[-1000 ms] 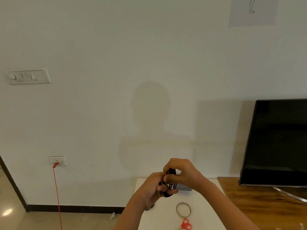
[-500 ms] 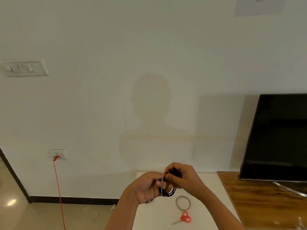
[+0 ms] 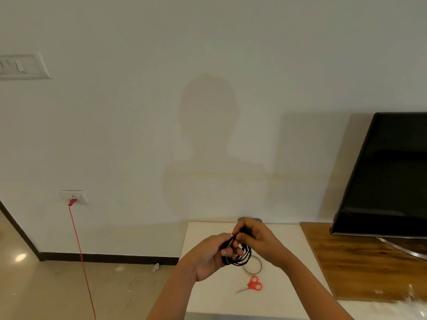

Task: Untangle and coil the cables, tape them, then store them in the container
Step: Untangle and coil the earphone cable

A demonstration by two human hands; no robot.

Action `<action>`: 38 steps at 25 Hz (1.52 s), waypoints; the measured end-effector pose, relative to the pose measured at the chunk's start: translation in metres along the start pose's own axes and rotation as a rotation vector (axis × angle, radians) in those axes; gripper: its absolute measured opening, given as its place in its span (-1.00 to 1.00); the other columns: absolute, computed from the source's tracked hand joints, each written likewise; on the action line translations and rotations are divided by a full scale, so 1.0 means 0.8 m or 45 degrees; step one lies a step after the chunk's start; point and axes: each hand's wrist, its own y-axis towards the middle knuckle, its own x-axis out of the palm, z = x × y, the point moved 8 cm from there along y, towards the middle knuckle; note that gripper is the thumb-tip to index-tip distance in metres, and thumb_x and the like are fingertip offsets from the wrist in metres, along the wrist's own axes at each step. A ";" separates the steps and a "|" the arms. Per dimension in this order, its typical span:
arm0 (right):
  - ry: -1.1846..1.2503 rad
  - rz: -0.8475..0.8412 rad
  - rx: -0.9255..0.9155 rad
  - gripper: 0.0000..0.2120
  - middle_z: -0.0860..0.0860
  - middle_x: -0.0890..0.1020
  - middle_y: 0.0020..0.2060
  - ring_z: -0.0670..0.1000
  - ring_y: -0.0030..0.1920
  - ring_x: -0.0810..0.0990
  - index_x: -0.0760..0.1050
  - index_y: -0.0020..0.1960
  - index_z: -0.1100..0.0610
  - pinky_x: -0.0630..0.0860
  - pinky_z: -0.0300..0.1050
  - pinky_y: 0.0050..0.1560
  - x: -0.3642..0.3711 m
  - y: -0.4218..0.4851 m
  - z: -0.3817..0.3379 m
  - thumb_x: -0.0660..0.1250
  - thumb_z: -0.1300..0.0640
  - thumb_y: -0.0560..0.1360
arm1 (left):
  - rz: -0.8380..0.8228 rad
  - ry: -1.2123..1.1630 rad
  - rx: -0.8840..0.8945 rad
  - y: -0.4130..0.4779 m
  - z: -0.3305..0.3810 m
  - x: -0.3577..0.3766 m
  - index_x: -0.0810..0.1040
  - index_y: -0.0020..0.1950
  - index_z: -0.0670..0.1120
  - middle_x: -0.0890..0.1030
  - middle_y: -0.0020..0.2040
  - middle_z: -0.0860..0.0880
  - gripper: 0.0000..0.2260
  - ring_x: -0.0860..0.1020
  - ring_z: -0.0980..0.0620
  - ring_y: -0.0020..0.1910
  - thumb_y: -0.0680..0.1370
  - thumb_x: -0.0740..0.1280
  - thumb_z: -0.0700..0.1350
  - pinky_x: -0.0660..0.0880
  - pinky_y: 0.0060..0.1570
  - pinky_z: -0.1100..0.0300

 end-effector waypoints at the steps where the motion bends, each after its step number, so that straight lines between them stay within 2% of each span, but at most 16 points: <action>1: 0.060 -0.022 0.029 -0.91 0.07 0.63 -0.20 0.02 -0.13 0.62 0.52 -0.04 0.24 0.56 -0.13 -0.03 0.002 0.002 0.011 0.26 0.35 0.53 | 0.005 -0.090 -0.025 0.006 -0.008 -0.002 0.49 -0.18 -0.15 0.56 -0.37 -0.04 -0.77 0.37 0.14 -0.41 0.62 0.13 -0.16 0.48 -0.18 0.26; 3: 0.154 -0.049 0.087 -0.93 0.12 0.63 -0.18 0.02 -0.12 0.63 0.52 -0.02 0.27 0.56 -0.14 0.00 0.005 0.006 0.035 0.27 0.34 0.53 | 0.066 -0.161 -0.050 0.022 -0.025 -0.009 0.48 -0.20 -0.15 0.56 -0.33 -0.06 -0.78 0.31 0.16 -0.51 0.60 0.14 -0.20 0.45 -0.26 0.27; 6: 0.301 -0.019 0.158 -0.88 0.12 0.63 -0.12 0.04 -0.06 0.63 0.54 0.03 0.26 0.56 -0.14 0.04 0.007 0.013 0.072 0.33 0.29 0.50 | 0.225 -0.133 -0.044 0.052 -0.047 -0.025 0.47 -0.23 -0.14 0.48 -0.41 -0.01 -0.77 0.33 0.14 -0.50 0.59 0.13 -0.21 0.41 -0.27 0.24; 10: 0.493 0.179 0.395 -0.72 0.07 0.66 0.04 0.02 0.07 0.63 0.56 0.14 0.17 0.57 -0.08 0.11 -0.006 0.026 0.160 0.33 0.07 0.48 | 0.435 0.060 0.017 0.092 -0.057 -0.057 0.43 -0.26 -0.12 0.35 -0.42 -0.01 -0.77 0.34 0.09 -0.44 0.57 0.11 -0.19 0.36 -0.19 0.17; 11: 0.412 0.283 0.498 -0.76 0.06 0.67 0.01 0.03 0.06 0.63 0.58 0.11 0.15 0.56 -0.11 0.09 -0.015 0.027 0.192 0.32 0.05 0.51 | 0.475 0.076 0.040 0.101 -0.056 -0.064 0.42 -0.26 -0.12 0.34 -0.44 0.00 -0.78 0.34 0.07 -0.41 0.57 0.11 -0.20 0.35 -0.19 0.19; 13: -0.123 0.411 0.707 -0.86 0.01 0.66 -0.13 0.06 -0.05 0.63 0.59 -0.04 0.15 0.52 -0.20 -0.07 -0.035 0.023 0.265 0.32 0.09 0.53 | 0.527 0.048 0.078 0.118 -0.053 -0.077 0.39 -0.23 -0.13 0.37 -0.45 0.04 -0.79 0.35 0.07 -0.38 0.59 0.10 -0.21 0.36 -0.18 0.21; 15: -0.513 0.336 0.840 -0.89 0.03 0.63 -0.22 0.09 -0.11 0.62 0.57 -0.11 0.21 0.49 -0.17 -0.13 -0.031 0.019 0.334 0.32 0.18 0.49 | 0.550 0.011 0.099 0.138 -0.058 -0.090 0.39 -0.20 -0.14 0.39 -0.44 0.05 -0.81 0.34 0.06 -0.37 0.60 0.09 -0.22 0.37 -0.12 0.19; 16: -0.585 0.271 0.888 -0.89 0.05 0.63 -0.18 0.10 -0.08 0.61 0.58 -0.09 0.22 0.49 -0.14 -0.10 -0.021 0.016 0.362 0.32 0.19 0.48 | 0.555 -0.001 0.103 0.146 -0.063 -0.095 0.39 -0.19 -0.14 0.40 -0.42 0.04 -0.81 0.33 0.06 -0.37 0.60 0.09 -0.22 0.37 -0.09 0.18; 18: -0.734 0.157 0.979 -0.79 0.06 0.64 -0.04 0.09 0.05 0.56 0.57 0.03 0.17 0.45 -0.12 0.00 -0.001 0.012 0.408 0.34 0.07 0.47 | 0.569 -0.007 0.089 0.161 -0.077 -0.106 0.40 -0.20 -0.12 0.39 -0.41 0.02 -0.79 0.32 0.07 -0.38 0.61 0.08 -0.20 0.38 -0.07 0.16; 21: -1.089 0.039 0.991 -0.69 0.00 0.60 0.00 0.09 0.15 0.46 0.50 0.07 0.09 0.35 -0.07 0.10 0.019 0.020 0.444 0.29 -0.12 0.47 | 0.599 -0.031 0.073 0.174 -0.095 -0.122 0.41 -0.18 -0.14 0.40 -0.42 0.02 -0.78 0.33 0.07 -0.37 0.62 0.08 -0.18 0.37 -0.05 0.11; 25: -1.356 0.002 0.833 -0.83 -0.04 0.60 -0.04 0.04 0.11 0.50 0.49 0.03 0.03 0.26 -0.07 0.18 0.031 0.040 0.454 0.25 -0.02 0.51 | 0.633 -0.085 0.054 0.179 -0.109 -0.135 0.40 -0.17 -0.16 0.45 -0.39 0.02 -0.78 0.34 0.08 -0.39 0.63 0.06 -0.19 0.36 -0.10 0.12; 27: -1.246 0.094 0.764 -0.92 -0.06 0.60 -0.21 0.01 -0.07 0.56 0.47 -0.08 0.03 0.31 -0.10 0.16 0.021 0.048 0.440 0.21 0.06 0.54 | 0.667 -0.114 0.023 0.178 -0.110 -0.138 0.39 -0.18 -0.16 0.45 -0.40 0.02 -0.79 0.35 0.07 -0.39 0.62 0.06 -0.22 0.35 -0.14 0.15; 30: -0.517 0.422 0.752 -0.90 0.00 0.58 -0.36 0.02 -0.32 0.55 0.41 -0.13 0.08 0.48 -0.15 -0.16 -0.001 0.050 0.390 0.22 0.15 0.57 | 0.757 -0.136 -0.074 0.169 -0.107 -0.138 0.37 -0.27 -0.13 0.37 -0.42 0.00 -0.77 0.32 0.07 -0.42 0.58 0.08 -0.25 0.37 -0.23 0.21; 32: -0.206 0.527 0.625 -0.89 0.07 0.57 -0.38 0.03 -0.36 0.51 0.42 -0.08 0.05 0.44 -0.18 -0.30 -0.009 0.051 0.328 0.18 0.20 0.58 | 0.779 -0.096 -0.083 0.160 -0.091 -0.130 0.32 -0.28 -0.11 0.32 -0.42 -0.01 -0.77 0.27 0.07 -0.41 0.57 0.08 -0.25 0.35 -0.30 0.26; 35: 0.063 0.600 0.323 -0.75 0.12 0.45 -0.42 -0.02 -0.38 0.41 0.39 0.07 -0.05 0.40 -0.23 -0.35 -0.017 0.041 0.209 0.12 0.28 0.59 | 0.830 -0.024 -0.019 0.135 -0.056 -0.112 0.31 -0.27 -0.12 0.34 -0.39 -0.03 -0.79 0.25 0.07 -0.42 0.57 0.09 -0.23 0.29 -0.30 0.26; 38: 0.096 0.572 0.072 -0.70 0.21 0.38 -0.41 0.01 -0.41 0.34 0.43 0.05 -0.11 0.36 -0.17 -0.37 -0.018 0.026 0.100 0.08 0.26 0.59 | 0.857 -0.046 0.061 0.100 -0.017 -0.087 0.43 -0.21 -0.12 0.51 -0.34 -0.07 -0.77 0.33 0.08 -0.42 0.60 0.09 -0.17 0.30 -0.30 0.23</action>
